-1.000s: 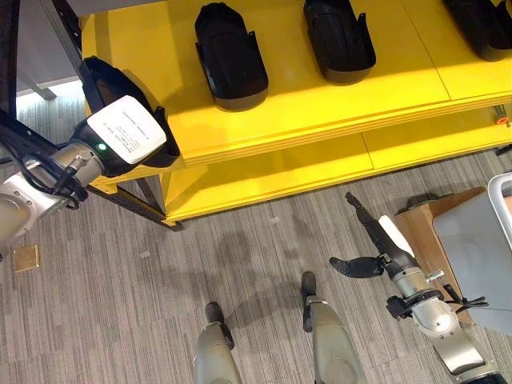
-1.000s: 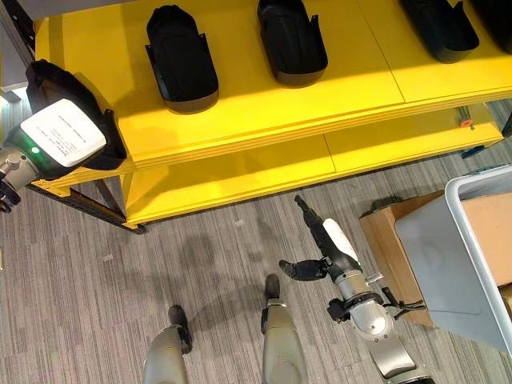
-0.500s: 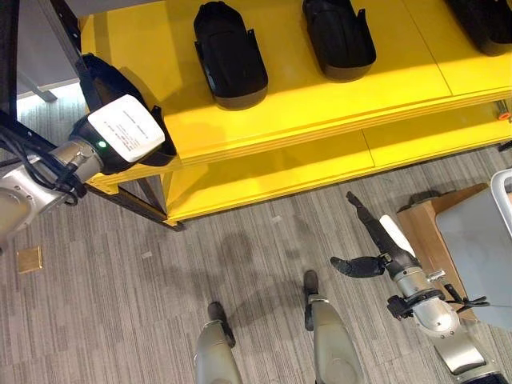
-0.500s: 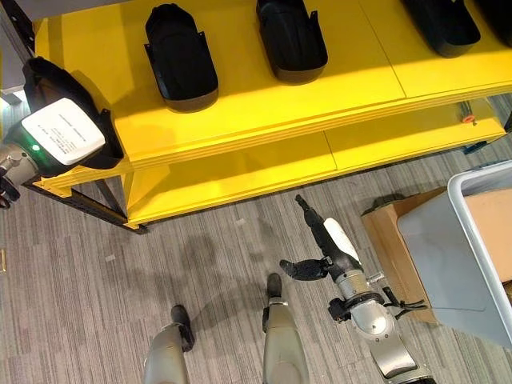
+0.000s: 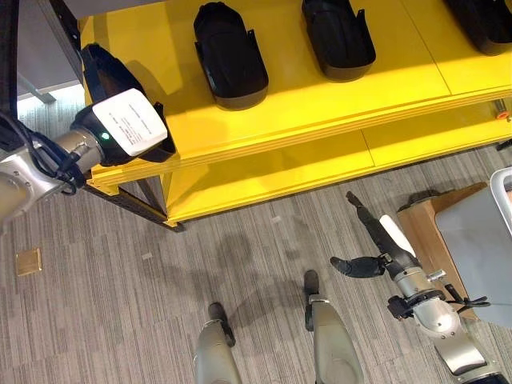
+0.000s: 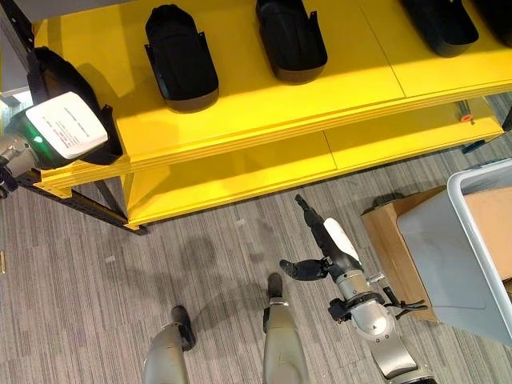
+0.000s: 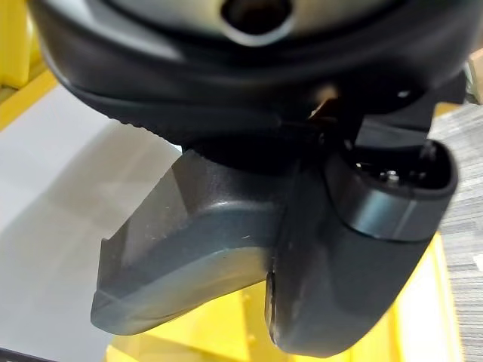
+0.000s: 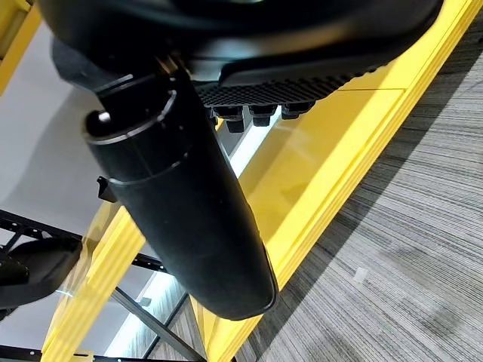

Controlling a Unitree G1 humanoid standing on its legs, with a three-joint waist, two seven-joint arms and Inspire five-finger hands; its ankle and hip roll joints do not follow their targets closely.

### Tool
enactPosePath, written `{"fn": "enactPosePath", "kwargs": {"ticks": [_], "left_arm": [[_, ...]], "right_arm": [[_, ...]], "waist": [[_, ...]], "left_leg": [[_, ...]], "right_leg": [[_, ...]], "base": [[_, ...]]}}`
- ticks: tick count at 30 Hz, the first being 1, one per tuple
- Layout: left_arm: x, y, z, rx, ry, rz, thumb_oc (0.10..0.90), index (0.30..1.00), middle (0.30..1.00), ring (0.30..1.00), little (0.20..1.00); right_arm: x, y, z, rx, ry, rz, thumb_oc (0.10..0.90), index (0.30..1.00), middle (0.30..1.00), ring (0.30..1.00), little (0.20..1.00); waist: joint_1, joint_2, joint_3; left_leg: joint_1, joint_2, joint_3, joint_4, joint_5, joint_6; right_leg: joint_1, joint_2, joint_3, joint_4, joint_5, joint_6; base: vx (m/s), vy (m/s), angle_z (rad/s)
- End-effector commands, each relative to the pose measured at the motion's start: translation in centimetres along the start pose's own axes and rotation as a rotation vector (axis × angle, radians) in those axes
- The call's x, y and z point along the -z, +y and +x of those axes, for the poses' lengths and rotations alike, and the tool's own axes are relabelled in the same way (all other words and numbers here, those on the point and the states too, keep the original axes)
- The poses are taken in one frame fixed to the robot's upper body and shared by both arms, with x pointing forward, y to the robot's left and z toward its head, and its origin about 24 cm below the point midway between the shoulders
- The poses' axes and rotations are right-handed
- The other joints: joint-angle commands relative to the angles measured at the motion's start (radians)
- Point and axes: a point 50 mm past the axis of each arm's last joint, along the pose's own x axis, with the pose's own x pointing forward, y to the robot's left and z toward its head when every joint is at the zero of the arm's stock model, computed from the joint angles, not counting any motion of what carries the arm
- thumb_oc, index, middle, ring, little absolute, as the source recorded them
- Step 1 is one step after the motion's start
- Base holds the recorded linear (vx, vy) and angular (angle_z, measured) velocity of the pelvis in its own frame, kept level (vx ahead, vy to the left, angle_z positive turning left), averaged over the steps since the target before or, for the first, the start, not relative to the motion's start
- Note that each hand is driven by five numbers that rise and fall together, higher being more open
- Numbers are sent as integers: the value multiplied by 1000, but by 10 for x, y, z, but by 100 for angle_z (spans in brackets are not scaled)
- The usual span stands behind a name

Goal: Move parts from the plastic box to the shelf.

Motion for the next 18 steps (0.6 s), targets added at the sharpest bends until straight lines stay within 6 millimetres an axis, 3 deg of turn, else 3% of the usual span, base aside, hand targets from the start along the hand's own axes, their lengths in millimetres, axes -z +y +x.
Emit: {"fn": "enactPosePath", "kwargs": {"ticks": [1,18], "left_arm": [[67,17,-30,-43,272,110,400,300,300,300,300],[82,31,-28,-55,293,141,400,300,300,300,300]], "right_arm": [[-34,-31,2,100,-204,-36,900,1000,1000,1000,1000],[-33,-32,-2,90,-199,-47,900,1000,1000,1000,1000]], "waist": [[-25,30,-112],[-31,36,-123]], "left_leg": [[22,-14,-10,-36,-10,26],[8,-10,-4,-32,-12,26]], "right_leg": [[84,-56,9,77,-173,63],[69,-55,17,76,-167,67]], "base": [[0,0,0],[2,2,-1]]}}
